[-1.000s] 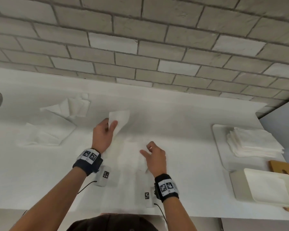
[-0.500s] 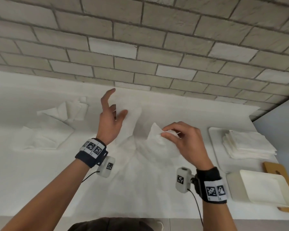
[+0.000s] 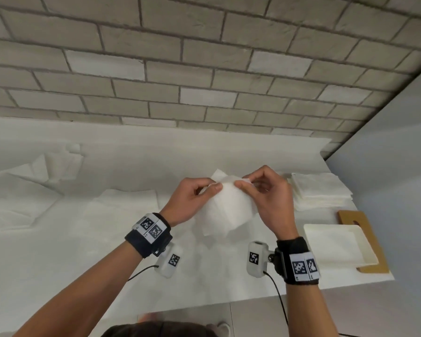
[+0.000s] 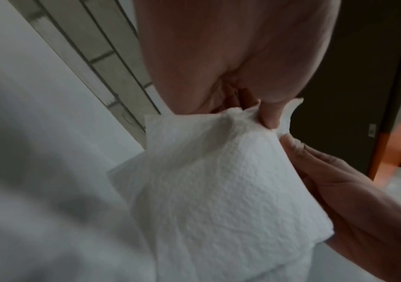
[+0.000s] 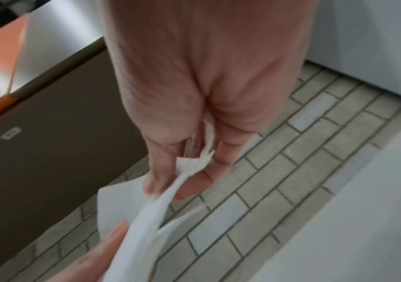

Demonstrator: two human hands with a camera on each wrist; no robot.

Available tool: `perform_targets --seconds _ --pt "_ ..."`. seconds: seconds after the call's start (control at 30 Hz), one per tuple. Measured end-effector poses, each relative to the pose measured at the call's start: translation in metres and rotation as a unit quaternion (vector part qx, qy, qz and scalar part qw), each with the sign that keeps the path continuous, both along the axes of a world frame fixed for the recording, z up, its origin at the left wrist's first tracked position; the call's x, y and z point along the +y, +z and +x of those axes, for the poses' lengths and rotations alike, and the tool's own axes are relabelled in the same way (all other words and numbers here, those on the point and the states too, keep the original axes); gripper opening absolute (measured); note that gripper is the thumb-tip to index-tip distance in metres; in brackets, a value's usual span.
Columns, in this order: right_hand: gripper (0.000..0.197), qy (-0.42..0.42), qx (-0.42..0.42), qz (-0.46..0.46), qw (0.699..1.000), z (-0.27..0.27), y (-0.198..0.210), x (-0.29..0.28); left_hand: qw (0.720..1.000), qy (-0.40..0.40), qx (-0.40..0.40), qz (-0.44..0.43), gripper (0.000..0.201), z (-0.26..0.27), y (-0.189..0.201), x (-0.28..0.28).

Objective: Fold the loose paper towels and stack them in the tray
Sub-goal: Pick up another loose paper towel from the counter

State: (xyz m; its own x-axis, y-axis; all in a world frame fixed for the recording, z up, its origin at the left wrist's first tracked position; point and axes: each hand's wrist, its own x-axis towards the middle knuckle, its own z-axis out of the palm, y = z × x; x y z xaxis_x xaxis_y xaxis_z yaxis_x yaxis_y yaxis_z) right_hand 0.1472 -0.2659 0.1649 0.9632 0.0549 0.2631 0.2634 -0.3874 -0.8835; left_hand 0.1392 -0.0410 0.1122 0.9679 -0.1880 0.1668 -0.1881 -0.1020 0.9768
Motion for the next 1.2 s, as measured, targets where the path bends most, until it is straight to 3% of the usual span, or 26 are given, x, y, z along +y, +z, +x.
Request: perform_targets --seconds 0.1,0.17,0.4,0.57,0.77,0.9,1.03,1.2 --pt "0.029 -0.057 0.008 0.053 0.997 -0.016 -0.015 -0.041 1.000 0.006 0.011 0.012 0.055 -0.004 -0.002 -0.042" --pt "0.031 -0.082 0.015 0.059 0.995 -0.023 -0.026 -0.072 0.999 0.002 0.018 0.029 0.052 -0.007 -0.004 -0.076" --pt "0.035 -0.137 0.025 0.013 0.990 -0.033 -0.050 -0.192 0.995 0.023 0.008 0.096 0.054 -0.014 -0.014 -0.202" --pt "0.035 -0.145 0.023 -0.010 0.989 -0.031 -0.052 -0.267 0.986 0.082 -0.011 0.143 0.055 -0.006 -0.022 -0.258" --pt "0.025 -0.100 0.102 -0.132 0.981 -0.005 -0.077 -0.357 0.971 0.150 -0.029 0.185 0.050 0.001 -0.021 -0.263" --pt "0.032 -0.073 0.163 -0.214 0.960 0.002 -0.103 -0.392 0.966 0.162 -0.006 0.203 0.047 -0.003 -0.020 -0.251" --pt "0.026 -0.122 0.155 -0.281 0.939 -0.005 -0.120 -0.398 0.974 0.151 0.024 0.170 0.046 -0.011 -0.018 -0.250" --pt "0.023 -0.150 0.114 -0.283 0.941 -0.011 -0.134 -0.395 0.987 0.099 0.040 0.117 0.053 -0.016 -0.019 -0.258"
